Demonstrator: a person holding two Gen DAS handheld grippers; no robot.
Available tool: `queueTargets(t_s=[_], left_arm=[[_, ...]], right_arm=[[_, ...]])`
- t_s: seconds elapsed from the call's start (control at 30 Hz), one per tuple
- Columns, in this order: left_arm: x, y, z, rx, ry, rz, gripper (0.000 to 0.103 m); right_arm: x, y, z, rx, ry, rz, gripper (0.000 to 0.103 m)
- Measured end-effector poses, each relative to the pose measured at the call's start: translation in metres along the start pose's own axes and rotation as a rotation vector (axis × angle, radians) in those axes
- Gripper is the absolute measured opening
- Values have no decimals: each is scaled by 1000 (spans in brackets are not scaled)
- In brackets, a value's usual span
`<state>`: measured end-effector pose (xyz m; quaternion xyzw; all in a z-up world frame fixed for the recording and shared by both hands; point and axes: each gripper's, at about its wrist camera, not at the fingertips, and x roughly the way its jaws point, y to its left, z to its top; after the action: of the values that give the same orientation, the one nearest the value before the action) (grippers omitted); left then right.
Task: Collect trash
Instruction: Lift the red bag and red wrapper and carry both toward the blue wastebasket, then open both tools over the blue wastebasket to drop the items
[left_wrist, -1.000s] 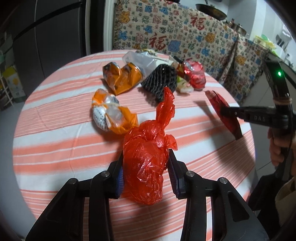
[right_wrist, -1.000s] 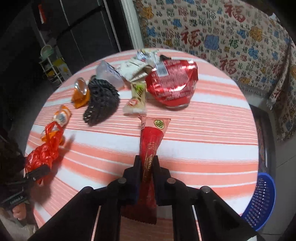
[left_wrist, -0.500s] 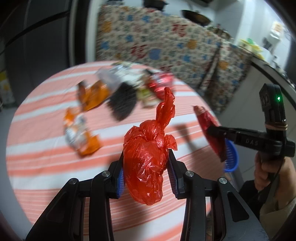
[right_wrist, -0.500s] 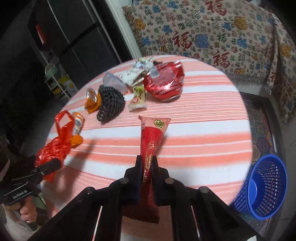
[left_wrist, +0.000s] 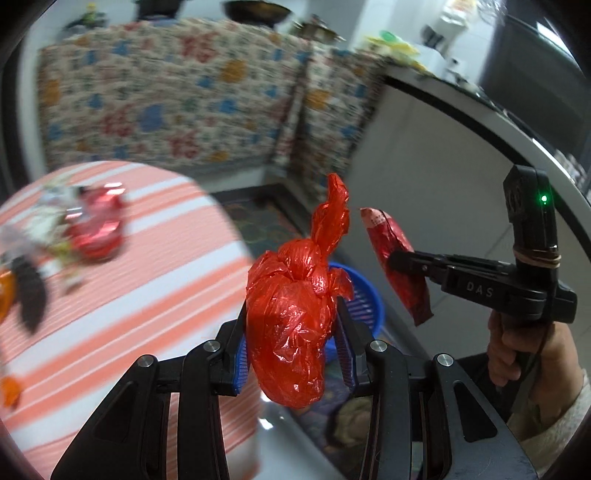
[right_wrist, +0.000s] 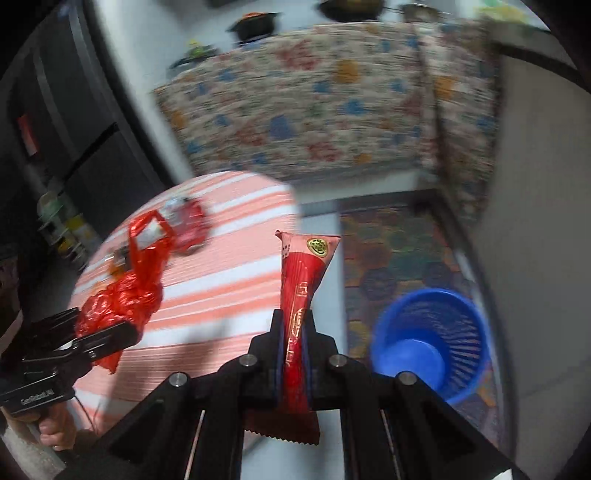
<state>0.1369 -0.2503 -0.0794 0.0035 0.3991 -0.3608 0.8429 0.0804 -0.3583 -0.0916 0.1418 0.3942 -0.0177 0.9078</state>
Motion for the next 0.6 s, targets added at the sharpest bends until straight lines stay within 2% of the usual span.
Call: queueTargets(t_s=[0.13,0.27,0.43,0.6], left_arm=[[55,-29,17,29,43,-52,39],[112,-52,25,43,87,-90,39],[171,-65,31,13,132,-119,40],[215,-72,29,8,166,-113,40]], right_arm=[[2,-70,4,85,16,-89,8],[11,-125,3,152,24,-126,8],[32,-170,-2,198,17,-135,8],[56,-200,-6,200,24,-131,8]])
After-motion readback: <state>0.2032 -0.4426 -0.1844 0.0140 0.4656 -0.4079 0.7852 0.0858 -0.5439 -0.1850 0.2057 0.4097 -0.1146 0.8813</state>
